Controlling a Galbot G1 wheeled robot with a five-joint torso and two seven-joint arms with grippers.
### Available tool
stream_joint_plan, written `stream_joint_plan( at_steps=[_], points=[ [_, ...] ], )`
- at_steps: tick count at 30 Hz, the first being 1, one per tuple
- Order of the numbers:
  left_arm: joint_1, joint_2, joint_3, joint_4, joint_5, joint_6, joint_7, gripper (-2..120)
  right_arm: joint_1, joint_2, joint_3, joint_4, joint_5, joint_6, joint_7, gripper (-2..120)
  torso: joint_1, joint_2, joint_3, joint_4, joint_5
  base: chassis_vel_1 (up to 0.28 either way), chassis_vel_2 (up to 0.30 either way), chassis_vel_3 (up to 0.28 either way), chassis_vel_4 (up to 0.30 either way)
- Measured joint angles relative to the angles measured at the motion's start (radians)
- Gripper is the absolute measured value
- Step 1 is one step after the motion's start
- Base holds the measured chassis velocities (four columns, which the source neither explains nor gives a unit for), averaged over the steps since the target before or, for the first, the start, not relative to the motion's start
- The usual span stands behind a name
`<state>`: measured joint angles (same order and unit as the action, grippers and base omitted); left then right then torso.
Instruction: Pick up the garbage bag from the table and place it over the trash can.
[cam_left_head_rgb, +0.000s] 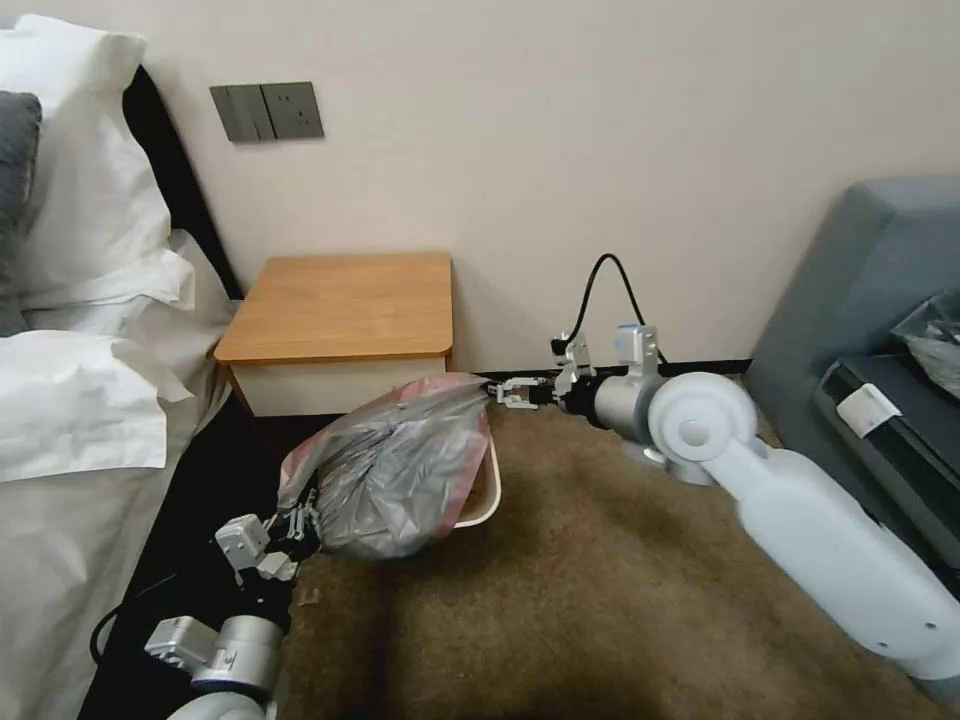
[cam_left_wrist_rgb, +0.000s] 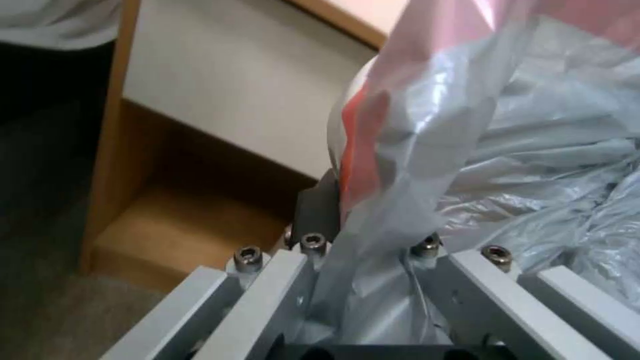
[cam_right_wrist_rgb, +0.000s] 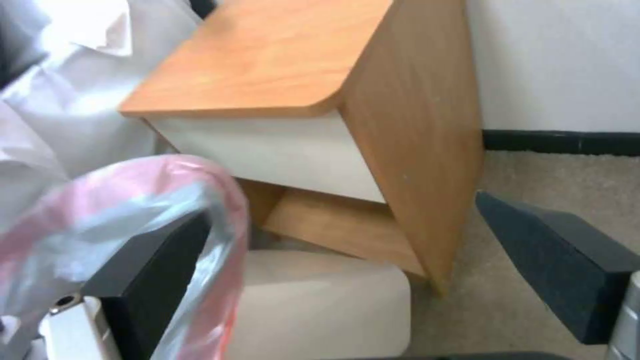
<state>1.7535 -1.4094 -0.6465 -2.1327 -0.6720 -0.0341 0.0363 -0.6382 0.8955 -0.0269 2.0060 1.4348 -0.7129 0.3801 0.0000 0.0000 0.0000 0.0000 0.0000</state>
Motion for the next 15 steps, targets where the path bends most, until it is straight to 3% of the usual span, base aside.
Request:
stream_joint_plan(
  at_steps=[8,15],
  points=[
    [-0.016,0.005,0.003,0.001,-0.020,0.021,-0.035,7,-0.040,0.012,0.048,0.008,0.076,0.000,0.015,100,0.000,0.000,0.000,0.0001,0.0001,0.000,0.000,0.000,0.000],
    [-0.036,0.013,0.021,-0.023,-0.027,0.059,-0.135,7,-0.159,0.003,0.120,0.227,0.271,0.031,0.159,100,0.000,0.000,0.000,0.0002,0.0000,0.000,0.000,0.000,0.000]
  ],
)
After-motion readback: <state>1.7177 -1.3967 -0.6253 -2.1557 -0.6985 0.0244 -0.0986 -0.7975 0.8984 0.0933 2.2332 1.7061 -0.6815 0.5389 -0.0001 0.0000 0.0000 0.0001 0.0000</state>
